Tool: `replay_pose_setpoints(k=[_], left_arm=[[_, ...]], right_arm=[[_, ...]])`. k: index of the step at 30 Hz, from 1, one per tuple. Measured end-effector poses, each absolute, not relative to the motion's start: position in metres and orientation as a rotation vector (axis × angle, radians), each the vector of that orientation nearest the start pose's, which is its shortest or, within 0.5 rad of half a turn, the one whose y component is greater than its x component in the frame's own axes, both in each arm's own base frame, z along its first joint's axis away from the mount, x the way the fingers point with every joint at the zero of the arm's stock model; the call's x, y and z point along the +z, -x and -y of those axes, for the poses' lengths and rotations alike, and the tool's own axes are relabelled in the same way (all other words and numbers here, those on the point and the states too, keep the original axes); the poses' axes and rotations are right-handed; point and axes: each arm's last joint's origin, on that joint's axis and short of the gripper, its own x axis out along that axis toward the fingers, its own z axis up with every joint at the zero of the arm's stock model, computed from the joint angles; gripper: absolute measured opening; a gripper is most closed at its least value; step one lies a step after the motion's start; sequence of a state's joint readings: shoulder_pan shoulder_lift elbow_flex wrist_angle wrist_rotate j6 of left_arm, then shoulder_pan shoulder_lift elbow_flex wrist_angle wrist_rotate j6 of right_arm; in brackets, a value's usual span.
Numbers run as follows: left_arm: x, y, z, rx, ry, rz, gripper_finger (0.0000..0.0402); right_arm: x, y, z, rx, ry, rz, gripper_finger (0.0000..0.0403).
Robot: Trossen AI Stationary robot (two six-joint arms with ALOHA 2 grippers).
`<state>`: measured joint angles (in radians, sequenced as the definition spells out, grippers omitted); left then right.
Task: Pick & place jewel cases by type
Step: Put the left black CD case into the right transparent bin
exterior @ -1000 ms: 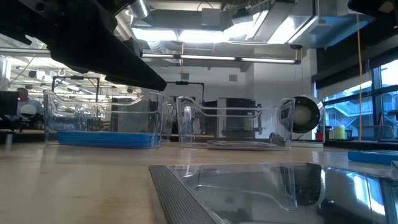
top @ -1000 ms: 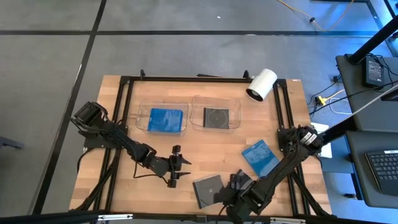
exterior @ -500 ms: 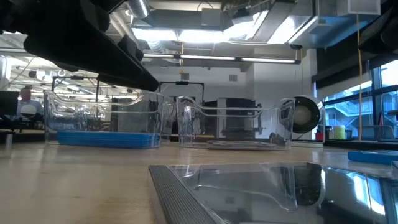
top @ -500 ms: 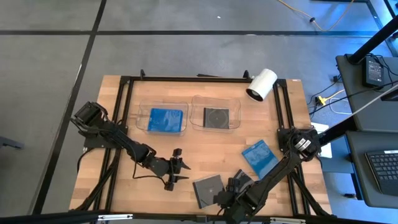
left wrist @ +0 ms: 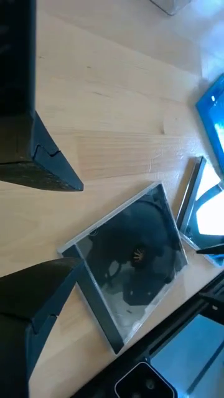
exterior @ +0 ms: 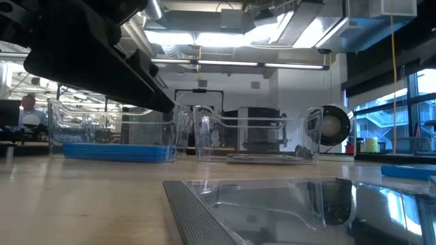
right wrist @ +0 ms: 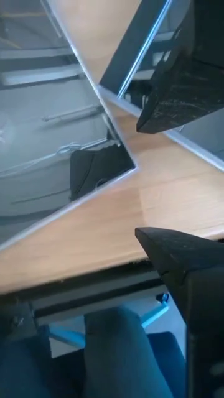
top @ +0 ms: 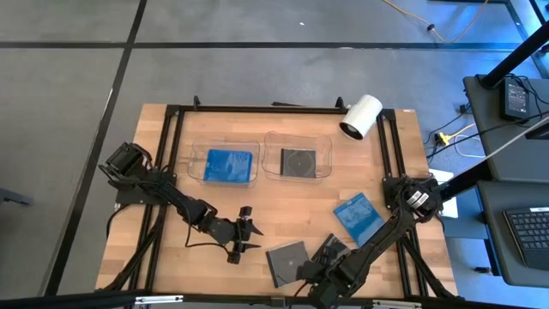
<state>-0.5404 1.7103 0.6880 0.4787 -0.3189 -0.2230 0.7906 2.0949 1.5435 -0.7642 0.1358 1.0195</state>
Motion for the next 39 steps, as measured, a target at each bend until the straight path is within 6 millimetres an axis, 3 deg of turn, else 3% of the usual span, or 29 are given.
replay_pose_setpoints(k=[8,19,31,39], left_arm=[[0.138,-0.277,0.156,-0.184,-0.001,-0.517,0.0180],[0.132,-0.273,0.155,-0.205,-0.025,-0.590,0.0173],[0.126,-0.268,0.156,-0.236,-0.110,-0.661,0.0171],[0.113,-0.251,0.157,-0.194,-0.308,-0.809,0.0171]], right_arm=[[0.139,-0.291,-0.290,-0.082,-0.324,-1.305,0.0264],[0.132,-0.290,-0.283,-0.129,-0.257,-1.224,0.0264],[0.124,-0.312,-0.255,-0.187,-0.212,-1.148,0.0264],[0.123,-0.328,-0.235,-0.195,-0.176,-1.139,0.0264]])
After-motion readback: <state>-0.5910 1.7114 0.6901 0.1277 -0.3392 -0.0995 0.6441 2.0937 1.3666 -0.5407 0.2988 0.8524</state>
